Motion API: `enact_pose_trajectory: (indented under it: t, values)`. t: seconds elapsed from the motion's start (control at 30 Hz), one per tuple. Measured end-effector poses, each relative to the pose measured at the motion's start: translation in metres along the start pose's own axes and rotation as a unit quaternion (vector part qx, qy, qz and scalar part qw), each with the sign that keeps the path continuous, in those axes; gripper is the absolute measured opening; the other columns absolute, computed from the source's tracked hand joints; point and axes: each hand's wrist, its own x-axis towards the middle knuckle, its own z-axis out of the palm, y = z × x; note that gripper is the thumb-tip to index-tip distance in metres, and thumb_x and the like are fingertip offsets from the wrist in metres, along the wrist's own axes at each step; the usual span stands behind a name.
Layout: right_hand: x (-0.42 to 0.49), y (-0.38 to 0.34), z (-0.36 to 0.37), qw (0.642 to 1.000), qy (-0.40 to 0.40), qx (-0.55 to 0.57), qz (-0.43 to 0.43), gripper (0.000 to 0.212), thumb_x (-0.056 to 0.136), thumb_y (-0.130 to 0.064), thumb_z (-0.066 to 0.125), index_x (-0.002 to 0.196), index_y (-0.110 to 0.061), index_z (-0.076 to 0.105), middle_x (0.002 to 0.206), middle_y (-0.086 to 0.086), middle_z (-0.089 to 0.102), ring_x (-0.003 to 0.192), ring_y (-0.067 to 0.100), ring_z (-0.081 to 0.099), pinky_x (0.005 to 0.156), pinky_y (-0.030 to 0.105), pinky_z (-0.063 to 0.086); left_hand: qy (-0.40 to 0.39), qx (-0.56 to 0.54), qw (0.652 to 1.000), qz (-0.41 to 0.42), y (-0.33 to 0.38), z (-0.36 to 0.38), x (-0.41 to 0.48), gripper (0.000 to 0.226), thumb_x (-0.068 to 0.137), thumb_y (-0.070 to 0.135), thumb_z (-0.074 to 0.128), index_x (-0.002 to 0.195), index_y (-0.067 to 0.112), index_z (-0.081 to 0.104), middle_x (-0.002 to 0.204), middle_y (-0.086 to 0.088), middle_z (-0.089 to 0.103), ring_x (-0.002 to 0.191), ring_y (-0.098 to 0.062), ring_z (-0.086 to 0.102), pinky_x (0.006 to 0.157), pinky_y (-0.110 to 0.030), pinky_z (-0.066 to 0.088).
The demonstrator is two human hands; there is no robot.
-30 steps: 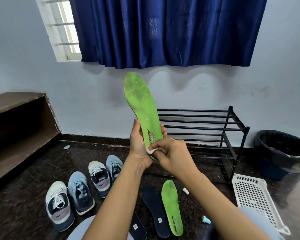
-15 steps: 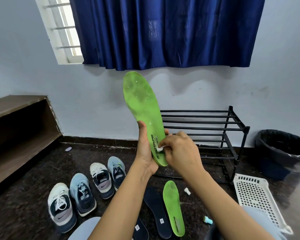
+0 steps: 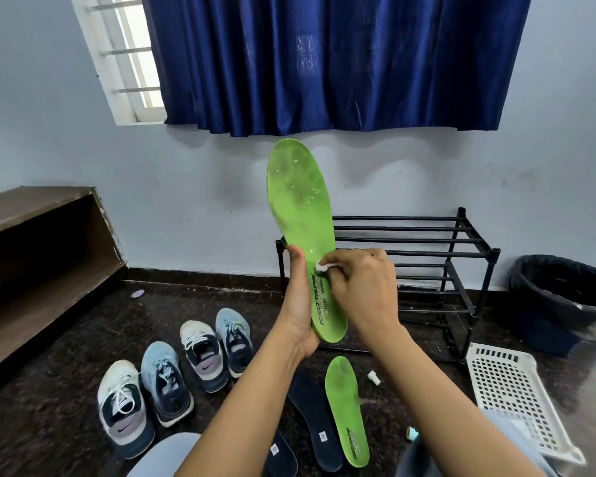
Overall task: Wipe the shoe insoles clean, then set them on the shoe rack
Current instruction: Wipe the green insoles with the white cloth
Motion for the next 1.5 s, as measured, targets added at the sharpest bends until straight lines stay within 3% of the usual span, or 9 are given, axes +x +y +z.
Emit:
enact_pose_trajectory:
  t: [0.37, 0.47, 0.53, 0.63, 0.77, 0.87, 0.97, 1.2, 1.5]
  values:
    - [-0.001, -0.005, -0.003, 0.99, -0.012, 0.142, -0.026, 0.027, 0.069, 0.012, 0.065, 0.079, -0.011, 0.075, 0.081, -0.001, 0.072, 0.084, 0.002, 0.058, 0.078, -0.004, 0.035, -0.017, 0.017, 1.0, 0.012, 0.033, -0.009, 0.003, 0.064, 0.074, 0.064, 0.054, 0.1, 0.007, 0.069, 0.1, -0.015, 0.067, 0.085, -0.025, 0.068, 0.078, -0.034, 0.056]
    - [-0.007, -0.007, -0.003, 0.988, -0.071, 0.126, -0.055, 0.028, 0.07, 0.011, 0.066, 0.08, -0.012, 0.076, 0.082, -0.001, 0.073, 0.087, 0.004, 0.058, 0.078, -0.006, 0.032, -0.009, -0.007, 1.0, 0.013, 0.048, -0.018, 0.01, 0.076, 0.053, 0.064, 0.079, 0.099, 0.005, 0.075, 0.119, -0.02, 0.065, 0.107, -0.031, 0.065, 0.097, -0.043, 0.051]
    - [-0.012, -0.009, -0.002, 0.984, -0.118, 0.114, -0.072, 0.026, 0.071, 0.008, 0.067, 0.081, -0.014, 0.076, 0.082, -0.001, 0.073, 0.082, 0.008, 0.061, 0.077, -0.002, 0.036, -0.006, -0.035, 0.999, 0.011, 0.051, -0.023, 0.012, 0.081, 0.066, 0.067, 0.066, 0.112, 0.001, 0.067, 0.118, -0.021, 0.064, 0.103, -0.032, 0.065, 0.098, -0.044, 0.048]
    - [-0.019, -0.009, 0.003, 0.988, -0.111, 0.044, -0.099, 0.022, 0.071, -0.004, 0.07, 0.081, -0.022, 0.076, 0.079, -0.004, 0.072, 0.084, 0.02, 0.059, 0.078, 0.027, 0.045, -0.008, -0.059, 0.998, 0.011, 0.048, -0.025, 0.016, 0.086, 0.073, 0.071, 0.05, 0.122, 0.0, 0.058, 0.106, -0.018, 0.065, 0.091, -0.029, 0.066, 0.089, -0.042, 0.053]
    - [-0.012, -0.008, 0.006, 0.995, -0.026, 0.02, -0.094, 0.02, 0.068, -0.01, 0.072, 0.078, -0.027, 0.075, 0.072, -0.008, 0.068, 0.087, 0.022, 0.049, 0.076, 0.038, 0.043, -0.026, -0.05, 0.998, 0.0, 0.034, -0.011, 0.016, 0.094, 0.063, 0.085, 0.037, 0.093, 0.003, 0.071, 0.092, -0.015, 0.067, 0.08, -0.025, 0.067, 0.075, -0.037, 0.057]
    - [-0.002, -0.008, 0.003, 0.995, 0.025, 0.01, -0.091, 0.023, 0.064, -0.007, 0.07, 0.077, -0.026, 0.075, 0.067, -0.013, 0.054, 0.088, 0.028, 0.054, 0.076, 0.042, 0.044, -0.062, -0.027, 0.998, -0.02, 0.024, -0.002, 0.016, 0.106, 0.066, 0.092, 0.018, 0.1, 0.003, 0.064, 0.093, -0.014, 0.063, 0.085, -0.025, 0.063, 0.082, -0.035, 0.053]
    - [-0.004, -0.008, 0.003, 0.996, 0.02, 0.009, -0.09, 0.024, 0.063, -0.004, 0.073, 0.077, -0.024, 0.076, 0.067, -0.019, 0.051, 0.084, 0.031, 0.056, 0.074, 0.044, 0.042, -0.06, -0.018, 0.998, -0.024, 0.022, -0.002, 0.02, 0.111, 0.061, 0.094, 0.016, 0.099, 0.002, 0.064, 0.092, -0.014, 0.062, 0.084, -0.025, 0.063, 0.082, -0.034, 0.053]
    - [-0.024, -0.004, 0.01, 0.993, -0.085, 0.054, -0.063, 0.023, 0.073, -0.008, 0.066, 0.085, -0.025, 0.076, 0.07, 0.004, 0.058, 0.083, 0.022, 0.046, 0.077, 0.04, 0.045, -0.006, -0.057, 0.998, 0.031, 0.034, -0.013, 0.024, 0.111, 0.07, 0.091, 0.008, 0.1, 0.001, 0.065, 0.092, -0.014, 0.067, 0.08, -0.023, 0.065, 0.072, -0.031, 0.056]
    - [0.002, 0.006, -0.003, 0.995, 0.008, -0.028, -0.092, 0.021, 0.068, -0.013, 0.061, 0.078, -0.025, 0.075, 0.07, -0.004, 0.07, 0.076, 0.026, 0.053, 0.07, 0.037, 0.047, -0.019, -0.031, 0.998, -0.052, 0.005, 0.019, 0.002, 0.105, 0.07, 0.09, 0.008, 0.096, 0.013, 0.073, 0.086, -0.012, 0.072, 0.077, -0.024, 0.071, 0.067, -0.033, 0.06]
